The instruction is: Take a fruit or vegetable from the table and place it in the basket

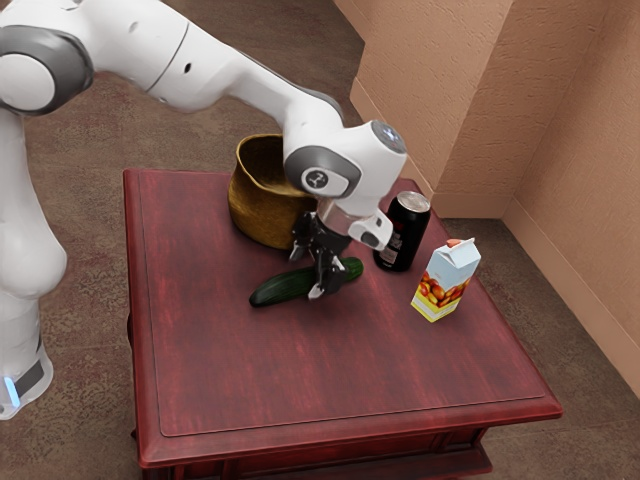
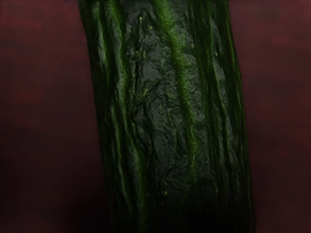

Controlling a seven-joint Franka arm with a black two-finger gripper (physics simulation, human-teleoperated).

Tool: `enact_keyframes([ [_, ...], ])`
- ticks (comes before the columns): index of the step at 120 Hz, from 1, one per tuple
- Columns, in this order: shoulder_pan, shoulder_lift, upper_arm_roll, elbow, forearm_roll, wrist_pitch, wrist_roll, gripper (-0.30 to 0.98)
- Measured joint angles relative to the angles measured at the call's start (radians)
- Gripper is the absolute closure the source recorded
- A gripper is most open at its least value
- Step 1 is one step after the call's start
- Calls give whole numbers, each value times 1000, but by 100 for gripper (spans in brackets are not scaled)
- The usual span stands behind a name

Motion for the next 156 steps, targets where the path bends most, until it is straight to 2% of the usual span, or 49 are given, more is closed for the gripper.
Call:
enact_keyframes([
  [24, 7, -8, -1, 0, 0, 4, -3, 12],
  [48, -4, -17, 0, 0, 5, 11, -5, 38],
  [56, -5, -18, -1, 0, 11, 12, -6, 42],
  [122, -11, -20, -13, 40, 34, 1, -11, 46],
  [156, -12, 4, -29, 271, 23, -118, -6, 47],
])
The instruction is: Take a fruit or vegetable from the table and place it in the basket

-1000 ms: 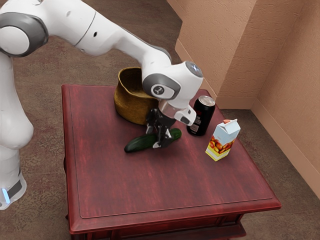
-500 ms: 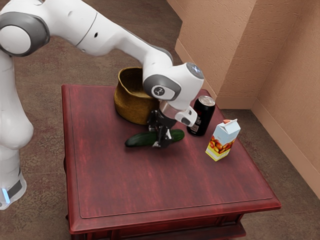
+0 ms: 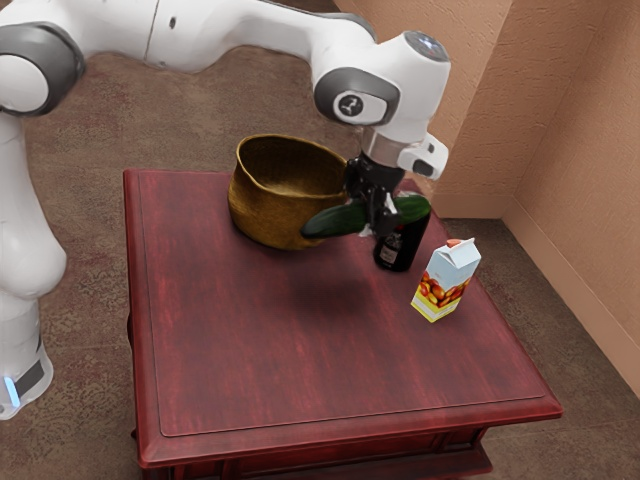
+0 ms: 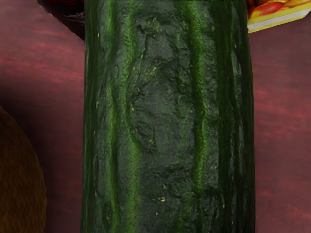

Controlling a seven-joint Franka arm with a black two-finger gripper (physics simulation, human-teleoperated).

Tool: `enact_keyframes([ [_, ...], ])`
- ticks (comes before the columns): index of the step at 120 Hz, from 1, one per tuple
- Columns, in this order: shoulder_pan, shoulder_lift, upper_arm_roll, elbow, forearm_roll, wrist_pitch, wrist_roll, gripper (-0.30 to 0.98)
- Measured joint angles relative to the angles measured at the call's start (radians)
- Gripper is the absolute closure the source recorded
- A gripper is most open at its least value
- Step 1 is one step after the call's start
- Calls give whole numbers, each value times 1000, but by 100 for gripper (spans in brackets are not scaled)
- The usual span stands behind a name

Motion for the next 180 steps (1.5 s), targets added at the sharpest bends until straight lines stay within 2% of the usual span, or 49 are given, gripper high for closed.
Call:
enact_keyframes([
  [14, -25, 3, 20, 185, -18, -80, 11, 47],
  [28, -26, 1, 13, 270, -34, -136, 28, 48],
  [72, -36, -6, 10, 292, -47, -240, 79, 50],
  [94, 11, -6, 7, 303, -58, -262, 104, 50],
  [113, 88, -8, 11, 311, -59, -270, 121, 50],
  [133, 221, -25, 13, 312, -56, -273, 134, 50],
  [141, 322, -39, 15, 312, -55, -273, 138, 50],
  [154, 570, -71, 17, 312, -53, -272, 145, 50],
  [160, 647, -79, 17, 311, -53, -272, 147, 50],
  [167, 659, -82, 17, 311, -52, -272, 149, 50],
  [180, 601, -81, 13, 311, -50, -271, 152, 49],
])
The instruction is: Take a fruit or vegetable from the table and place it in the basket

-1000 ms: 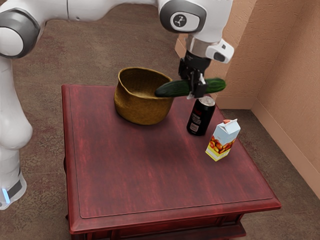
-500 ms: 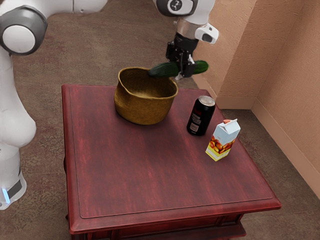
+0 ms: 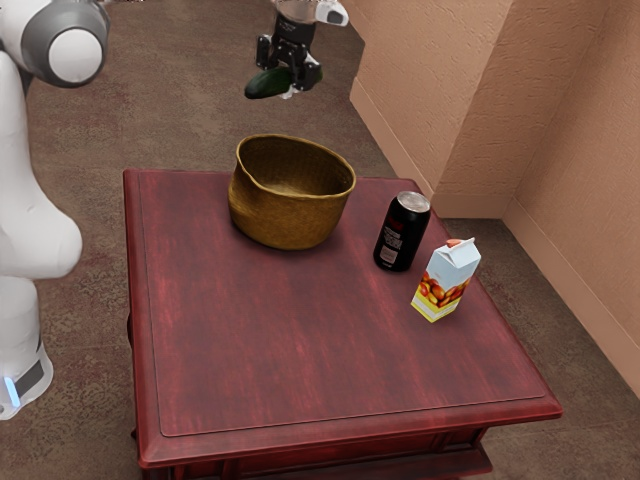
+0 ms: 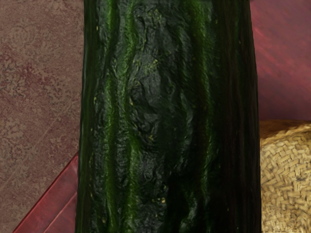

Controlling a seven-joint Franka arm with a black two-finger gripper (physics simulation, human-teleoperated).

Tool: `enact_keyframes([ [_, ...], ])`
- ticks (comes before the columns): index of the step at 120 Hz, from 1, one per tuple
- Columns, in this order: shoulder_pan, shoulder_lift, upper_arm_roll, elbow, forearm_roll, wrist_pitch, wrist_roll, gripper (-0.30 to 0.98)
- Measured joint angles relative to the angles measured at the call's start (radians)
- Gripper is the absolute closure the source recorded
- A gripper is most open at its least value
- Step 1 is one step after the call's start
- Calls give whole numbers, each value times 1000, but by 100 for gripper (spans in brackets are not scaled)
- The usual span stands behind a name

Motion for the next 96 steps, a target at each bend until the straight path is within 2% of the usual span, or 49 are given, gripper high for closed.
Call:
enact_keyframes([
  [28, -38, -13, -8, -3, 27, 4, 1, 50],
  [96, -143, -24, -8, -17, 15, -5, 2, 50],
])
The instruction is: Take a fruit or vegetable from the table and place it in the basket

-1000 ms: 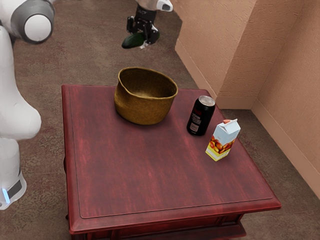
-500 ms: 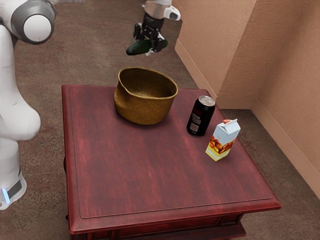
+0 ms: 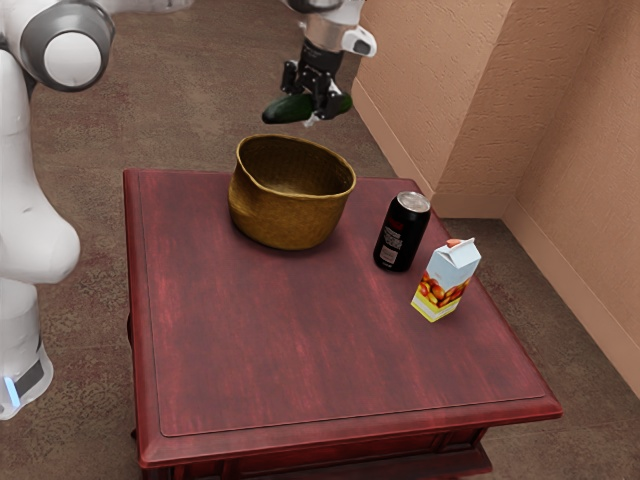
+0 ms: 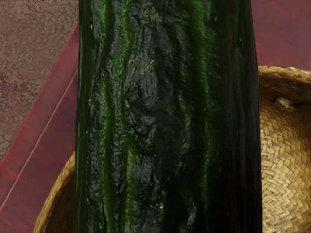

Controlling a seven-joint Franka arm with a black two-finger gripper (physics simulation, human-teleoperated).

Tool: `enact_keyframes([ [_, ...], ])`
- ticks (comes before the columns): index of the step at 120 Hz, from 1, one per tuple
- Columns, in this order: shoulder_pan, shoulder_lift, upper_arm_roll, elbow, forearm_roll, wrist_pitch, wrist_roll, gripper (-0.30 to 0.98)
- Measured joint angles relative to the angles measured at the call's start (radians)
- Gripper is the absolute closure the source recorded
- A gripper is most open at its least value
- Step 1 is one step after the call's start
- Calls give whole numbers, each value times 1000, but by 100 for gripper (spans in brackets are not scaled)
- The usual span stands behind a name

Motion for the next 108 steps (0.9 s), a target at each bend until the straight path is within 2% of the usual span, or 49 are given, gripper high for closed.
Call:
enact_keyframes([
  [17, -49, -9, 0, -1, 0, 0, -3, 50],
  [51, -64, -19, 0, -2, 2, 4, -10, 49],
  [56, -74, -20, 0, -2, 8, 5, -12, 44],
  [66, -117, -29, 0, -1, 26, 9, -15, 24],
  [75, -129, -32, 0, 0, 37, 11, -17, 14],
  [89, -129, -33, 0, 0, 45, 14, -19, 6],
  [108, -130, -32, -2, 2, 47, 15, -20, 2],
])
